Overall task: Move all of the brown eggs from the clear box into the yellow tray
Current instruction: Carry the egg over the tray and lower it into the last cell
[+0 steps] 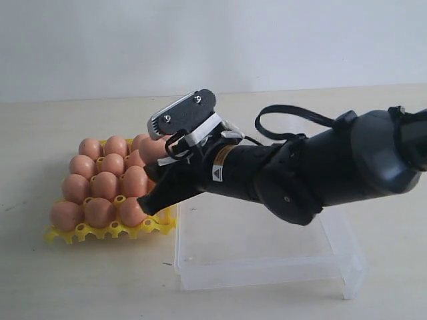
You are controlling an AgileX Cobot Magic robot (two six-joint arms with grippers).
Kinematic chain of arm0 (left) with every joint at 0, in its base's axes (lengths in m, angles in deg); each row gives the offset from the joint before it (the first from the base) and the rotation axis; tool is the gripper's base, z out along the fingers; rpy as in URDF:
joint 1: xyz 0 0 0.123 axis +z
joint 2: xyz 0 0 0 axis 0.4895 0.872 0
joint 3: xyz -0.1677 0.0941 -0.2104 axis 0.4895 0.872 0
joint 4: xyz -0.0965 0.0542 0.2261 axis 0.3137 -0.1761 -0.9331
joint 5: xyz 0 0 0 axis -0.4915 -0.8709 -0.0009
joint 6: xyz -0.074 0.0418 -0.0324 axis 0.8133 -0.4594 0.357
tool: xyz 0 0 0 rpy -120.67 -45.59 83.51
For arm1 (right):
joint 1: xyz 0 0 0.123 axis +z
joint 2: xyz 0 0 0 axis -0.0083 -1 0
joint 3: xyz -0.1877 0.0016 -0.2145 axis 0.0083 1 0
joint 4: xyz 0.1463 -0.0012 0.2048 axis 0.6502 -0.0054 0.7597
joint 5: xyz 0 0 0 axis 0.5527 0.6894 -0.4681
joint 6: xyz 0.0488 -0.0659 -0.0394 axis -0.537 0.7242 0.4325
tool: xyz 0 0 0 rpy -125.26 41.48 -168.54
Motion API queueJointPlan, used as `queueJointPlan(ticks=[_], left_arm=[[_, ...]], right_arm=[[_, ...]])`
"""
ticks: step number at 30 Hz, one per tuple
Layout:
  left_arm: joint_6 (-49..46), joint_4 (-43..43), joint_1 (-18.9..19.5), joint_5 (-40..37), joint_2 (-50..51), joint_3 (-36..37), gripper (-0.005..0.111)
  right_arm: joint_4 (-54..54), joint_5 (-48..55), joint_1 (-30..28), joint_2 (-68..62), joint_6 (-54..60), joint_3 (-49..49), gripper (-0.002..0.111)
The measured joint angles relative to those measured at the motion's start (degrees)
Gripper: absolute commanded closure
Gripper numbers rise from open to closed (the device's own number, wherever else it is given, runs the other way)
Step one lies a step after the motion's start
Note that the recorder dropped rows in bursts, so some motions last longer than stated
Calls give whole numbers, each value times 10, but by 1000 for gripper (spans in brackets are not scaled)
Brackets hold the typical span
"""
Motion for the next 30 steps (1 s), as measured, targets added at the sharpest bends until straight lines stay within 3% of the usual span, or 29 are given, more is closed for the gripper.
queueJointPlan(ticks=[5, 22, 27, 30], left_arm=[[0, 0, 0, 0, 0, 0, 107], [0, 0, 0, 0, 0, 0, 107], [0, 0, 0, 0, 0, 0, 107], [0, 0, 0, 0, 0, 0, 107]], right_arm=[[-43, -60, 9, -6, -56, 22, 108], [-58, -71, 9, -57, -84, 23, 108], [-58, -76, 9, -67, -84, 23, 95], [-58, -77, 9, -68, -84, 23, 80]])
